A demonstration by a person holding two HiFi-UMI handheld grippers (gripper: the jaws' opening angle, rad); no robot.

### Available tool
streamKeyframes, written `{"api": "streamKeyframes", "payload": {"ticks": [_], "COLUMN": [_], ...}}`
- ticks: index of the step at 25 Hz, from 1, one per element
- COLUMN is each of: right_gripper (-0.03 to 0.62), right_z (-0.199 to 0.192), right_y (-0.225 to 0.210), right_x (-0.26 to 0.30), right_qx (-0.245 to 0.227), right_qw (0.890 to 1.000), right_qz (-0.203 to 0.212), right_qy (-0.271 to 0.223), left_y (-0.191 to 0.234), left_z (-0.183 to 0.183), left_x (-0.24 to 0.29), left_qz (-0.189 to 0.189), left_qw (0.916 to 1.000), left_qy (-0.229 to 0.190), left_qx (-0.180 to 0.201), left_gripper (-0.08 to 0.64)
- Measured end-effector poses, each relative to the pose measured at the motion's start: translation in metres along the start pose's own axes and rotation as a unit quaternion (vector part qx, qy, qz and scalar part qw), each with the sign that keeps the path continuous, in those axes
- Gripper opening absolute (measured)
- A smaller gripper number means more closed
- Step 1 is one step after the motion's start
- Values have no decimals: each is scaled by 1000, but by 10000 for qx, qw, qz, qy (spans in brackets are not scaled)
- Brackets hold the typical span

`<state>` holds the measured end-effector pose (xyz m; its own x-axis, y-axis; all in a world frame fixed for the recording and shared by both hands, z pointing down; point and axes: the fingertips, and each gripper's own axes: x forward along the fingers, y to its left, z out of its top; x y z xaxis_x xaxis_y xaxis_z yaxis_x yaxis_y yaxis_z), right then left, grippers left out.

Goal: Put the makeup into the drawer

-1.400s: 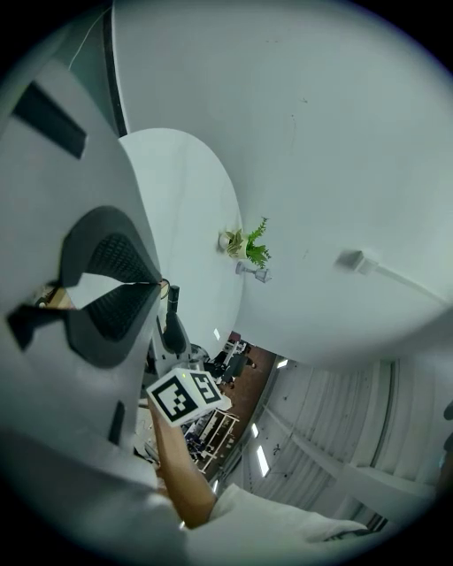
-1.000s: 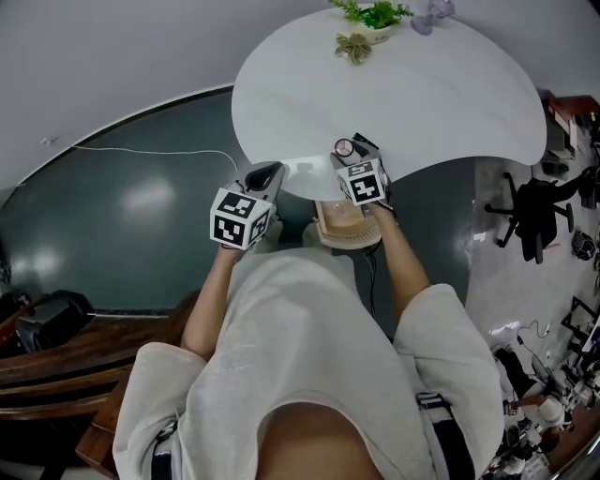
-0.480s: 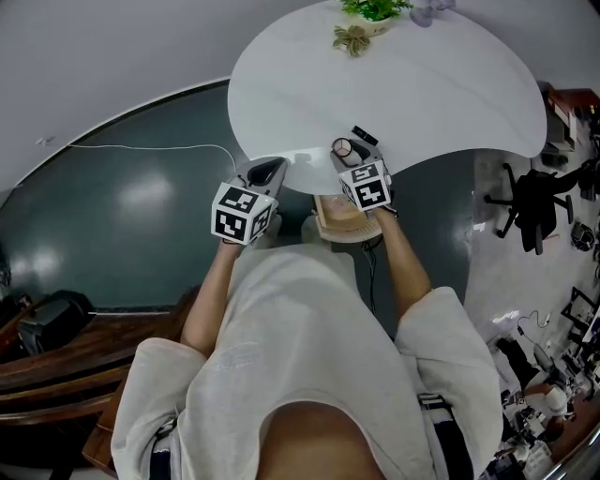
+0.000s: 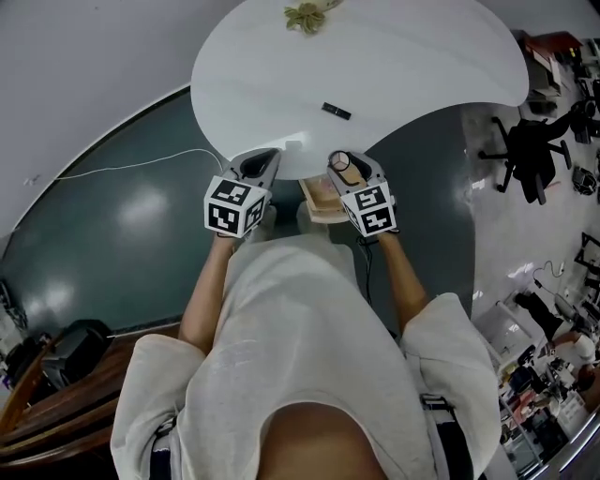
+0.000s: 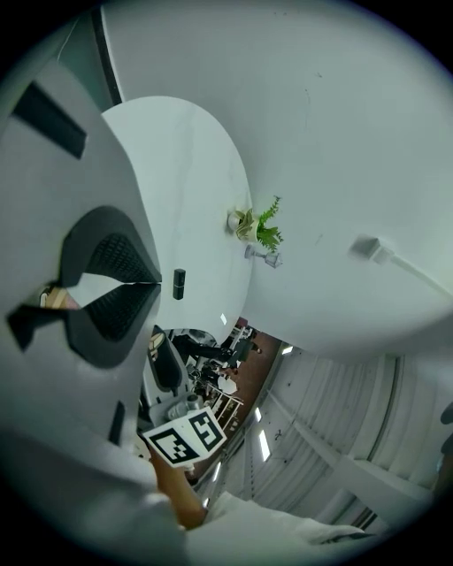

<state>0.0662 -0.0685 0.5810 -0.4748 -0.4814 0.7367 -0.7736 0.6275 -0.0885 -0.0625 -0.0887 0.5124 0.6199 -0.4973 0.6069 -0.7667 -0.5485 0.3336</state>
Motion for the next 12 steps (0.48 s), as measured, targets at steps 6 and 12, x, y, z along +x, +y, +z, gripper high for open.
{"api": "streamKeyframes", "payload": {"ticks": [6, 12], "right_gripper": [209, 209], "right_z": [-25, -63], "right_y": [-6, 11], "right_x": [-30, -32], "right_qx": [274, -264], "right_qw": [9995, 9984], "right_qz": [-137, 89], "right_qy": [-19, 483], "left_y": [-24, -38], "left_z": [-2, -10], "left_x": [22, 28], "left_qz": [-264, -386], "left_qw": [9993, 9986], "left_qy": [173, 274], "left_qx": [174, 217], "left_gripper": [11, 11]}}
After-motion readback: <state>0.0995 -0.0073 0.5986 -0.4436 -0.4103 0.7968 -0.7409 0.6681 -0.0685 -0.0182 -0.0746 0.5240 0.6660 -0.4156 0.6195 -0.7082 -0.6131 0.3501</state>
